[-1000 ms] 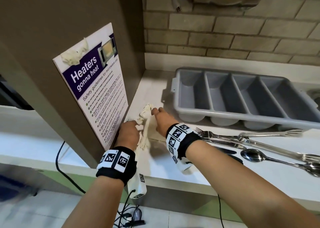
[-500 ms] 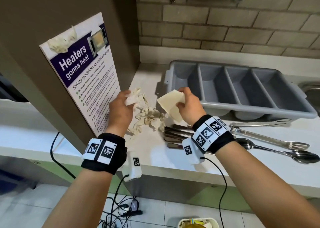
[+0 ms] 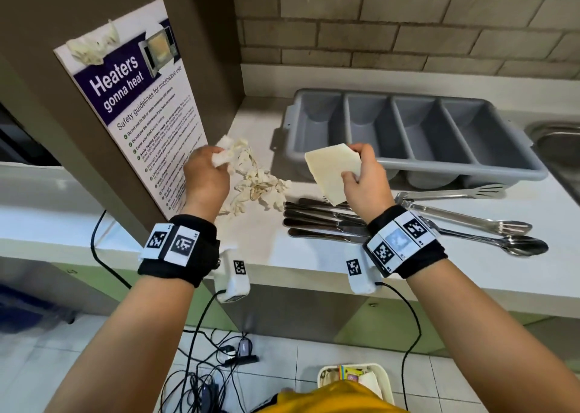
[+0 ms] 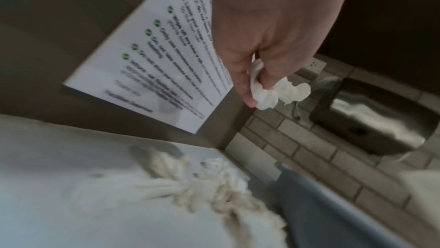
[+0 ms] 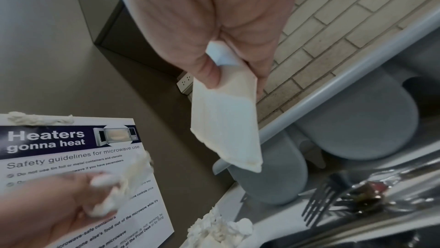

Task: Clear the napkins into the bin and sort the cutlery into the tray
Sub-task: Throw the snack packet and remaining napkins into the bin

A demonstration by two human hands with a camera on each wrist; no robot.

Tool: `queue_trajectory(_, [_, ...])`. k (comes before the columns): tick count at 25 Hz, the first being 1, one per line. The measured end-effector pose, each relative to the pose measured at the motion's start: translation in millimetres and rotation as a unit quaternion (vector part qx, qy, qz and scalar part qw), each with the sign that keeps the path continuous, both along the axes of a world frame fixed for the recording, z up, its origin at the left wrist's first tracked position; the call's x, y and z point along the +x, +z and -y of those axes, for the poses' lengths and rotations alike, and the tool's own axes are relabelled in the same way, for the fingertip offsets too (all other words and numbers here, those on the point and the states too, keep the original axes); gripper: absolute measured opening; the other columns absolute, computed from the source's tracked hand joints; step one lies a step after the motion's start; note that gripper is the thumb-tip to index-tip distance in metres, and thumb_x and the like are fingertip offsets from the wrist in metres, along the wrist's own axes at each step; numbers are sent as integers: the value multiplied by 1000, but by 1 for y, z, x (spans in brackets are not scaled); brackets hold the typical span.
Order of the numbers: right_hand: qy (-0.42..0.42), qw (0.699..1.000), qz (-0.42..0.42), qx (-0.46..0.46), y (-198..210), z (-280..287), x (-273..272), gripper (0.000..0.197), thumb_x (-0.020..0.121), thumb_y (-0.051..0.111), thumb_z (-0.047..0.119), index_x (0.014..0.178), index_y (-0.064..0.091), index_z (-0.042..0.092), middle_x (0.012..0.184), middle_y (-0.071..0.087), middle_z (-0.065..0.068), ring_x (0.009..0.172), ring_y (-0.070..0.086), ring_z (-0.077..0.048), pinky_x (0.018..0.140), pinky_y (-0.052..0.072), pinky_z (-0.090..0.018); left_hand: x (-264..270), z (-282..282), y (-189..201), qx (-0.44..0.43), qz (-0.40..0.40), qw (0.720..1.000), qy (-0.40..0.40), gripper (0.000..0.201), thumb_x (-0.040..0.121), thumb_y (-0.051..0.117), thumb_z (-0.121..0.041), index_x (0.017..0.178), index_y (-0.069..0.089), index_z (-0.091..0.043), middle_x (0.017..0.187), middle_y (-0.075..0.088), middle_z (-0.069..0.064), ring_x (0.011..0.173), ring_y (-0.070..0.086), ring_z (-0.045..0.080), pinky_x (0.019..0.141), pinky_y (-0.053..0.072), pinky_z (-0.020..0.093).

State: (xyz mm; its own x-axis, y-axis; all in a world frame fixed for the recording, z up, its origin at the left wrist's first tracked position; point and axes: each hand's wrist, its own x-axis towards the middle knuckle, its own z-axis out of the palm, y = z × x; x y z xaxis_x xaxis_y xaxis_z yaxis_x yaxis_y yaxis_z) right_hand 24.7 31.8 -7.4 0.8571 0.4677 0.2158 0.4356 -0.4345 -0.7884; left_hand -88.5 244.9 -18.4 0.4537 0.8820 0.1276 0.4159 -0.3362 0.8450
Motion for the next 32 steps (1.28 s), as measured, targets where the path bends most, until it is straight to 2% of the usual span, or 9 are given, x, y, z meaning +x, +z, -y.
queue_trajectory(2, [-2, 1000, -8, 4, -2, 8, -6, 40, 87, 45, -4, 124, 41, 7, 116, 59, -19, 100, 54, -26, 77, 34, -15, -7, -3, -26, -19, -92, 995, -31, 35, 84, 47, 8, 116, 53, -7, 115, 57, 13, 102, 60, 29, 74, 58, 23])
queue_trajectory(4, [4, 1000, -14, 0, -5, 13, -13, 39, 87, 44, -5, 124, 41, 7, 115, 59, -18, 94, 49, -18, 71, 32, -11, -10, -7, -52, 1, -246, 964, -105, 58, 84, 41, 8, 135, 38, -19, 143, 39, 12, 127, 46, 34, 100, 48, 36])
queue_trajectory(7, [17, 1000, -12, -13, -10, 15, -19, 39, 87, 44, -5, 124, 42, 7, 114, 59, -18, 92, 46, -16, 69, 31, -12, -12, -1, -68, -14, -436, 884, -170, 61, 93, 36, -28, 146, 6, -37, 159, 0, 5, 144, 3, 41, 119, 13, 51])
queue_trajectory(10, [20, 999, -22, -23, -13, 15, -23, 39, 87, 45, -4, 124, 42, 7, 113, 59, -17, 91, 47, -16, 75, 34, -16, -10, 6, -73, 27, -493, 850, -186, 64, 89, 34, -56, 145, 6, -41, 159, 2, 2, 141, 6, 46, 118, 16, 50])
queue_trajectory(12, [23, 999, -25, -27, -15, 15, -25, 39, 87, 45, -5, 123, 42, 7, 114, 59, -18, 94, 50, -21, 77, 35, -18, -5, 7, -75, 69, -482, 852, -192, 57, 92, 40, -46, 144, 20, -37, 156, 15, 5, 138, 20, 42, 115, 25, 45])
queue_trajectory(16, [23, 998, -33, -45, -18, 15, -27, 40, 87, 45, -5, 125, 41, 8, 117, 58, -18, 104, 53, -26, 81, 35, -21, 2, 3, -77, 20, -311, 932, -183, 30, 87, 48, 0, 115, 61, -3, 128, 58, 11, 106, 61, 27, 90, 50, 34])
queue_trajectory(21, [14, 998, -41, -48, -20, 20, -28, 40, 88, 44, -4, 126, 41, 9, 115, 58, -17, 93, 46, -16, 75, 35, -17, -6, 12, -51, -40, -222, 970, -93, 25, 93, 45, -7, 115, 57, -5, 120, 61, 15, 83, 53, 22, 55, 41, 21])
queue_trajectory(28, [11, 997, -50, -51, -24, 25, -28, 40, 89, 44, -3, 126, 40, 11, 118, 58, -16, 93, 47, -16, 49, 36, -12, -4, 7, -4, 2, -138, 990, -35, 37, 93, 35, -4, 125, 52, -14, 130, 57, 12, 104, 56, 25, 74, 37, 17])
queue_trajectory(32, [1, 997, -57, -52, -23, 28, -28, 40, 89, 44, -3, 127, 40, 11, 120, 57, -16, 94, 47, -17, 62, 40, -18, 4, 1, -17, 5, -238, 970, -49, 33, 91, 41, -6, 120, 56, -6, 129, 58, 14, 120, 53, 30, 96, 42, 29])
